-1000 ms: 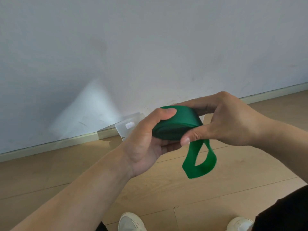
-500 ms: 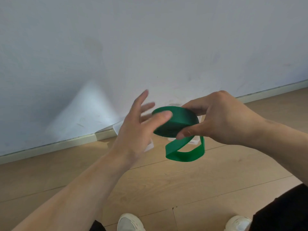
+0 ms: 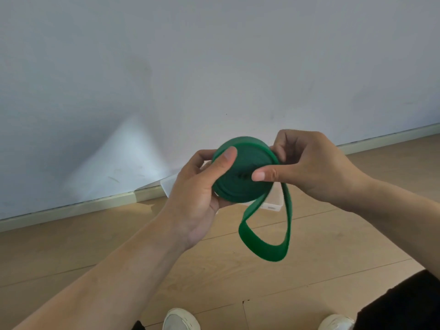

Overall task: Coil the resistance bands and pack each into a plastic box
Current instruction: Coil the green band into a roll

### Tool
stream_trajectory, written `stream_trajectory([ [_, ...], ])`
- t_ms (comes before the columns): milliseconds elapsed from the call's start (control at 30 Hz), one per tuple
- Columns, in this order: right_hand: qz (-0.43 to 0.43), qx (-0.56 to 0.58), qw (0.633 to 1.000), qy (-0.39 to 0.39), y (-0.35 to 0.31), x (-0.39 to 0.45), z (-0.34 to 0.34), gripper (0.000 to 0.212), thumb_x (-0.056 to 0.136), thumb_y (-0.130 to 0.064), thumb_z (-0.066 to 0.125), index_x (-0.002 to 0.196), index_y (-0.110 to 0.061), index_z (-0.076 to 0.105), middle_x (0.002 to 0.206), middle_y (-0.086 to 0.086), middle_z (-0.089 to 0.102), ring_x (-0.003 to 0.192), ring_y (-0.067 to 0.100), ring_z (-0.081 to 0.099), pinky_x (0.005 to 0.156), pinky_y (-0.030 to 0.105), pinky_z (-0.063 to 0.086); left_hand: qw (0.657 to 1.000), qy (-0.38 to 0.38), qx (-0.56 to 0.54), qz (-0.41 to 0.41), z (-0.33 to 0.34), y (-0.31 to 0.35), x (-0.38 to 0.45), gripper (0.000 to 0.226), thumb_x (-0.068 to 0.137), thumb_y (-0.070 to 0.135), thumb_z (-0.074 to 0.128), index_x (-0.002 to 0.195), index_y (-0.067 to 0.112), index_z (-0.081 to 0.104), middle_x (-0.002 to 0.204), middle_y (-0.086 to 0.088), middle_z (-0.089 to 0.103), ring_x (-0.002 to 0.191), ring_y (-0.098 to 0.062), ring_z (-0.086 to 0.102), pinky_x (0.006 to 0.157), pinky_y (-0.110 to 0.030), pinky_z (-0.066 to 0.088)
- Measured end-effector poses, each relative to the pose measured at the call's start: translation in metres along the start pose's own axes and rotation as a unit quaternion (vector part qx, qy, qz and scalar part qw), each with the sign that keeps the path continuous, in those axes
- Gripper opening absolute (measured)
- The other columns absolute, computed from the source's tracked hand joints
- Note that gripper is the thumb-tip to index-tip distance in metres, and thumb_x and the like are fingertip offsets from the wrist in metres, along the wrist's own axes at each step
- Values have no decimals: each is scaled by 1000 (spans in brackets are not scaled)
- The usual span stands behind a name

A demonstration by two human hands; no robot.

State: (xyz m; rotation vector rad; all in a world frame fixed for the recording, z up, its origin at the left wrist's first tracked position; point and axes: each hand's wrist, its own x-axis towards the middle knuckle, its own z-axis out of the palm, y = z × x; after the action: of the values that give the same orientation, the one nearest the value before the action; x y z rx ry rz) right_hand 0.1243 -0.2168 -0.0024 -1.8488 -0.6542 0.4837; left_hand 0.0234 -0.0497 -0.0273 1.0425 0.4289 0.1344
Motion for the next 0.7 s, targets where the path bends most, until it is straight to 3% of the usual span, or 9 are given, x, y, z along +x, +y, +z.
stream_trajectory([
  [133, 15, 11, 1000, -6, 5, 0, 5, 51, 61, -33, 89, 79, -7, 49, 86, 23, 73, 78, 32, 72, 71, 43, 55, 997, -20, -72, -5, -6, 4, 2, 51, 86, 34, 69, 122, 2, 52, 122, -23, 71, 110, -39, 72, 80, -51, 61],
  [233, 10, -10, 1000, 7, 4, 0, 7, 45, 66, -31, 90, 78, -11, 51, 81, 16, 75, 70, 22, 71, 66, 34, 53, 998, -37, -38, -23, -10, 6, 3, 57, 96, 39, 60, 137, 0, 56, 133, -24, 66, 120, -37, 67, 91, -51, 58],
  [300, 14, -39, 999, -2, 3, 1, 6, 43, 68, -29, 91, 76, -13, 52, 78, 15, 75, 67, 26, 68, 66, 35, 53, 995, -38, 87, -4, -13, 10, 5, 51, 87, 49, 67, 126, 15, 66, 121, -13, 74, 112, -32, 70, 90, -46, 58],
  [400, 11, -83, 995, -54, -2, -2, 8, 39, 68, -25, 91, 76, -16, 55, 77, 14, 74, 71, 32, 71, 70, 50, 57, 929, -12, 365, 66, -13, 15, 2, 59, 59, 67, 83, 109, 42, 64, 97, 12, 76, 89, -7, 73, 75, -25, 57],
  [467, 9, -107, 991, -74, -3, -6, 10, 38, 68, -25, 91, 75, -19, 54, 76, 16, 71, 66, 35, 64, 64, 51, 53, 906, -23, 410, 100, -9, 13, -3, 52, 57, 65, 87, 98, 38, 69, 87, 14, 74, 80, -2, 70, 69, -17, 55],
  [533, 4, -107, 992, -69, -6, -8, 10, 38, 68, -25, 91, 76, -20, 55, 79, 17, 71, 72, 38, 65, 66, 51, 53, 918, -18, 379, 110, -6, 9, -6, 44, 55, 61, 81, 84, 30, 72, 79, 9, 73, 74, -4, 67, 66, -19, 54],
  [600, -1, -86, 995, -45, -7, -7, 8, 39, 67, -26, 92, 77, -19, 54, 82, 18, 72, 73, 39, 67, 69, 50, 55, 958, -13, 275, 83, -3, 4, -5, 37, 56, 54, 85, 79, 28, 73, 80, 4, 74, 78, -13, 70, 72, -30, 58],
  [700, 15, -26, 1000, -7, -11, -6, 5, 47, 63, -34, 91, 79, -14, 52, 78, 18, 73, 61, 21, 63, 57, 28, 49, 997, 0, 72, 4, -4, 0, -2, 46, 65, 41, 85, 100, 13, 74, 102, -15, 76, 95, -31, 72, 91, -50, 59],
])
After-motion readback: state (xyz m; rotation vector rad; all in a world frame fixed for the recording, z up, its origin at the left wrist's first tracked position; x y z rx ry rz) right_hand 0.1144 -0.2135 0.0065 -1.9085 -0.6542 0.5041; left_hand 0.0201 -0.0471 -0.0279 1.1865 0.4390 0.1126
